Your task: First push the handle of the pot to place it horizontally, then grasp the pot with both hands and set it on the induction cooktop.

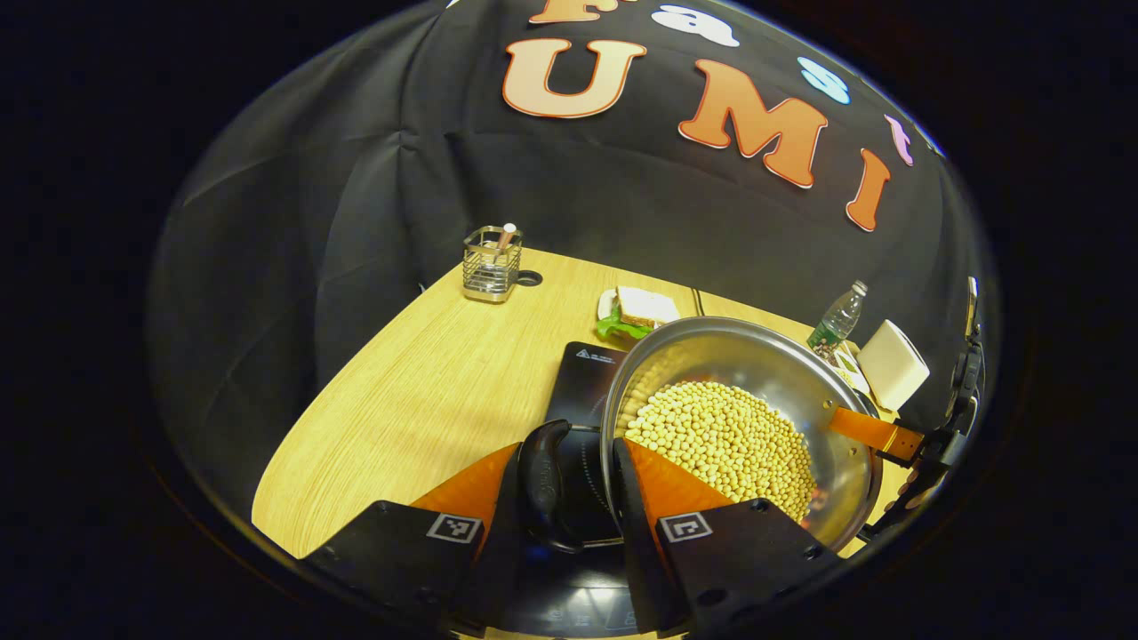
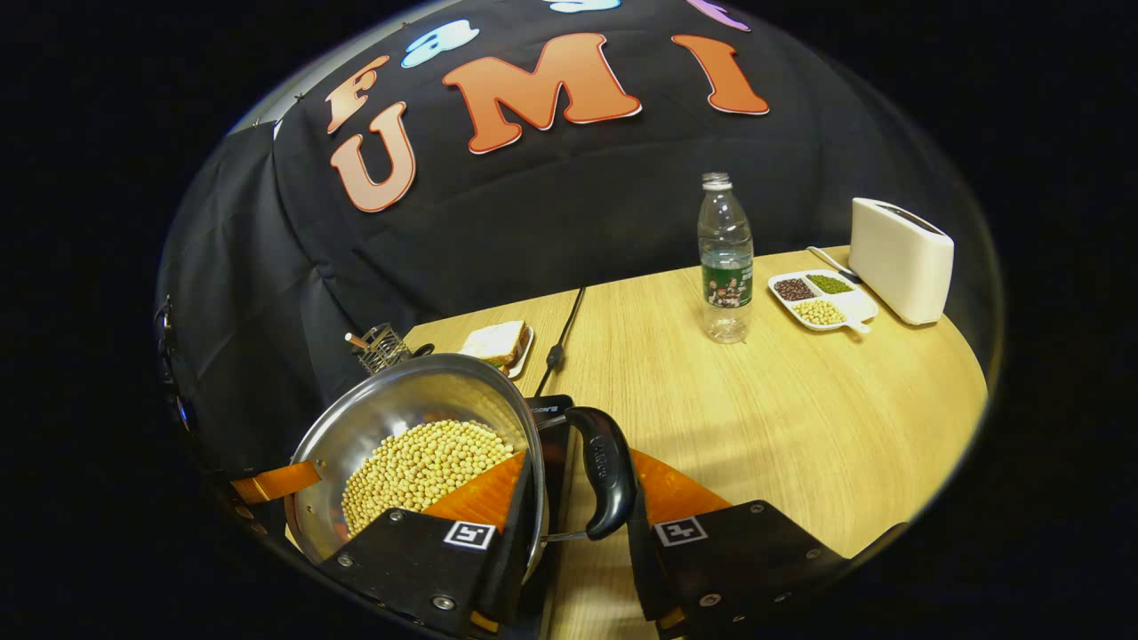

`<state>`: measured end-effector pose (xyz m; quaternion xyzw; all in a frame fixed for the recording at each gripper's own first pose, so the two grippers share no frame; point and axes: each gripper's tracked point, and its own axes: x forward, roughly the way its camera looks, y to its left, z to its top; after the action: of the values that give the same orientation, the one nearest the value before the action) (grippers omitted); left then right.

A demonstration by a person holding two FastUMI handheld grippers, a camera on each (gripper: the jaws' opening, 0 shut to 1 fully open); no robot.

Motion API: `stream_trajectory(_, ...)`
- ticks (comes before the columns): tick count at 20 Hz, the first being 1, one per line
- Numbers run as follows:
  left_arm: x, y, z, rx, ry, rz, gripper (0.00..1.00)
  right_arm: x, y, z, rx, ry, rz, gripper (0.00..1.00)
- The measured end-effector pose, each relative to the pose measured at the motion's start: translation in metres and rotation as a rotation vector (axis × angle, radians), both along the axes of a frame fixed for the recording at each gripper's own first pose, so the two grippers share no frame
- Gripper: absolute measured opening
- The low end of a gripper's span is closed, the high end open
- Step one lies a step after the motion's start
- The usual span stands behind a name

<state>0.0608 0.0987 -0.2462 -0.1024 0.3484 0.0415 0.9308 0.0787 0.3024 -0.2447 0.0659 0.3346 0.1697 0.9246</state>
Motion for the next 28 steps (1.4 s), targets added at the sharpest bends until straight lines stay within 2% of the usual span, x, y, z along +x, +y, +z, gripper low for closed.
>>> stream_trajectory(7,0.01,0.016,-0.004,0.008,-0.013,-0.004,0.58,0.0,0.015,-0.003,0.008,-0.002,-0.009,0.51)
stream_trajectory(8,0.01,0.016,-0.004,0.004,-0.014,-0.007,0.58,-0.002,0.015,-0.003,0.009,-0.002,-0.012,0.46)
stream_trajectory(9,0.012,0.016,-0.005,0.001,-0.016,-0.011,0.59,-0.002,0.014,-0.003,0.011,-0.001,-0.016,0.51)
stream_trajectory(10,0.013,0.016,-0.005,-0.001,-0.021,-0.015,0.59,-0.002,0.013,-0.004,0.014,0.0,-0.022,0.46)
stream_trajectory(11,0.013,0.015,-0.004,-0.001,-0.024,-0.022,0.59,-0.003,0.012,-0.005,0.015,0.002,-0.027,0.51)
stream_trajectory(18,0.023,0.012,-0.004,-0.012,-0.038,-0.054,0.58,-0.009,0.007,-0.005,0.057,-0.006,-0.09,0.51)
stream_trajectory(23,0.015,0.011,0.003,0.002,-0.059,-0.034,0.63,-0.01,0.008,-0.003,0.054,-0.018,-0.082,0.56)
stream_trajectory(24,0.019,0.013,0.01,0.025,-0.09,-0.027,0.63,-0.009,0.008,0.003,0.055,-0.034,-0.08,0.51)
stream_trajectory(25,0.024,0.015,0.02,0.049,-0.126,-0.025,0.72,-0.009,0.007,0.009,0.055,-0.06,-0.076,0.63)
stream_trajectory(26,0.024,0.015,0.035,0.071,-0.168,-0.025,0.72,-0.006,0.004,0.018,0.048,-0.089,-0.08,0.69)
stream_trajectory(27,0.023,0.013,0.048,0.079,-0.195,-0.023,0.81,-0.004,0.0,0.027,0.034,-0.119,-0.082,0.79)
stream_trajectory(28,0.02,0.01,0.062,0.083,-0.218,-0.015,0.86,-0.002,-0.002,0.036,0.019,-0.145,-0.078,0.83)
